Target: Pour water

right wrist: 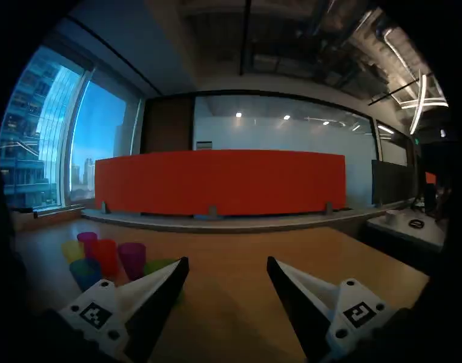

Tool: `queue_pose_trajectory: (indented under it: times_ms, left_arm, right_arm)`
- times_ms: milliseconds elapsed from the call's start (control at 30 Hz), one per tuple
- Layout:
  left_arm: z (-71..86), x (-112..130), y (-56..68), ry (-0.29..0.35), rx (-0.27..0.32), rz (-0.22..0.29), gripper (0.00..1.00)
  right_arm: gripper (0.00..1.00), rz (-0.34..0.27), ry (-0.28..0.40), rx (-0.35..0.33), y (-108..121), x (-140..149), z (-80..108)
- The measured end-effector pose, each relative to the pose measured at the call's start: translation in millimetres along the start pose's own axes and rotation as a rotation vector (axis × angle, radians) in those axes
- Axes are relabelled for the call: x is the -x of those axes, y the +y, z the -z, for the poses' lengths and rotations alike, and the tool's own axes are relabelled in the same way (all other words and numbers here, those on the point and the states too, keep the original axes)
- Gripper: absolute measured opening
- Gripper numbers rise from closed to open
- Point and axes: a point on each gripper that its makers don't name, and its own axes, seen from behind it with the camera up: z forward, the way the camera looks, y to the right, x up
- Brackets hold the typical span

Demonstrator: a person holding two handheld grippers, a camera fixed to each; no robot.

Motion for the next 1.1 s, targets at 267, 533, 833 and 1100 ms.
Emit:
queue_pose_trajectory:
  times_ms: [267,533,833,1100]
  left_arm:
    - [-8.2,-40.9,1.4,-0.013,0.034,0.018,0.92]
    - [-19.2,-89.6,5.6,-0.026,0.068,0.020,0.93]
    - [-29.8,-133.3,15.8,-0.035,0.113,0.024,0.93]
    - [-33.9,-158.3,19.6,-0.036,0.141,0.021,0.92]
  right_arm:
    - [1.00,0.007,-0.033,-0.035,-3.5,-25.1,-5.7]
    - [1.00,0.004,-0.044,-0.060,-3.6,-66.2,-12.9]
    - [1.00,-0.001,-0.042,-0.097,-7.6,-113.4,-20.1]
    - [1.00,0.012,-0.038,-0.137,-15.7,-142.6,-22.7]
